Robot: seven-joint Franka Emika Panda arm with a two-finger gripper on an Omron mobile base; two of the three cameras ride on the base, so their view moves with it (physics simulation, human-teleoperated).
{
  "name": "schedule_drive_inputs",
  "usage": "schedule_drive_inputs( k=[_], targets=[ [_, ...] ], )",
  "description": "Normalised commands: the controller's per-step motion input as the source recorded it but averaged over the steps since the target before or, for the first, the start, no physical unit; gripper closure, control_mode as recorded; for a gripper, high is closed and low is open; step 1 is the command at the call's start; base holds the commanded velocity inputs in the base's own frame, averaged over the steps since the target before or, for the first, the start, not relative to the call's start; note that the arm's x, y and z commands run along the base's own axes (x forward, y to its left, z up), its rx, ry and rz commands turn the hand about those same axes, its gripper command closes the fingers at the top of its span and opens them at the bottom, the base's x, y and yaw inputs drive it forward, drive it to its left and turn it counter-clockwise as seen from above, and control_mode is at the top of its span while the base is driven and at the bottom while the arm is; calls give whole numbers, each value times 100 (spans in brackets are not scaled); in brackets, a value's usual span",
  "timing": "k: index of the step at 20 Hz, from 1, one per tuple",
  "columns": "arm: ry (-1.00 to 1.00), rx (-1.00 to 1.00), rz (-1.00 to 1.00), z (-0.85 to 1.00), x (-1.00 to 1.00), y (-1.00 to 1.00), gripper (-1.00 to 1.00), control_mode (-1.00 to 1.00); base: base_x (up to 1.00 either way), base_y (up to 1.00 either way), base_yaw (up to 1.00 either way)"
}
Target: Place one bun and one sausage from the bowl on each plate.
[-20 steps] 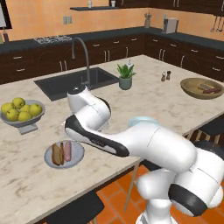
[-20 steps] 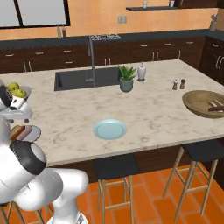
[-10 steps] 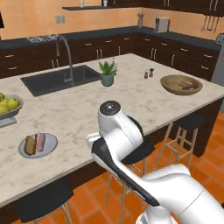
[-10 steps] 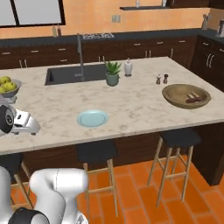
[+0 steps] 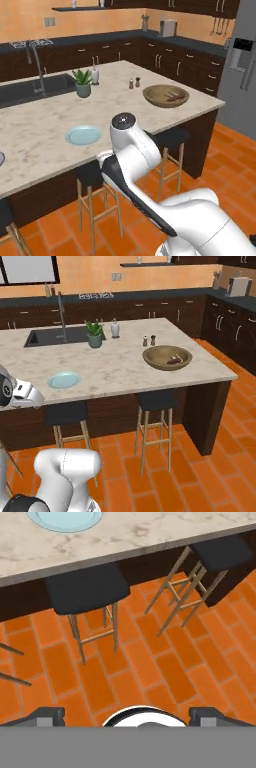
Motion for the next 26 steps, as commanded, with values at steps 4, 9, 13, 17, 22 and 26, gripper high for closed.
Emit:
schedule_drive_inputs(
  k=[4, 9, 13, 17, 22, 26],
  targets=[
    [0, 0, 0, 0, 0, 0, -100, 100, 0, -100, 0],
    [0, 0, 0, 0, 0, 0, -100, 100, 41, -100, 13],
    [0, 0, 0, 0, 0, 0, -100, 100, 90, -100, 27],
    [0, 0, 0, 0, 0, 0, -100, 100, 81, -100, 33],
    [0, 0, 0, 0, 0, 0, -100, 100, 91, -94, 35],
    [0, 0, 0, 0, 0, 0, -100, 100, 100, -78, 36]
  ],
)
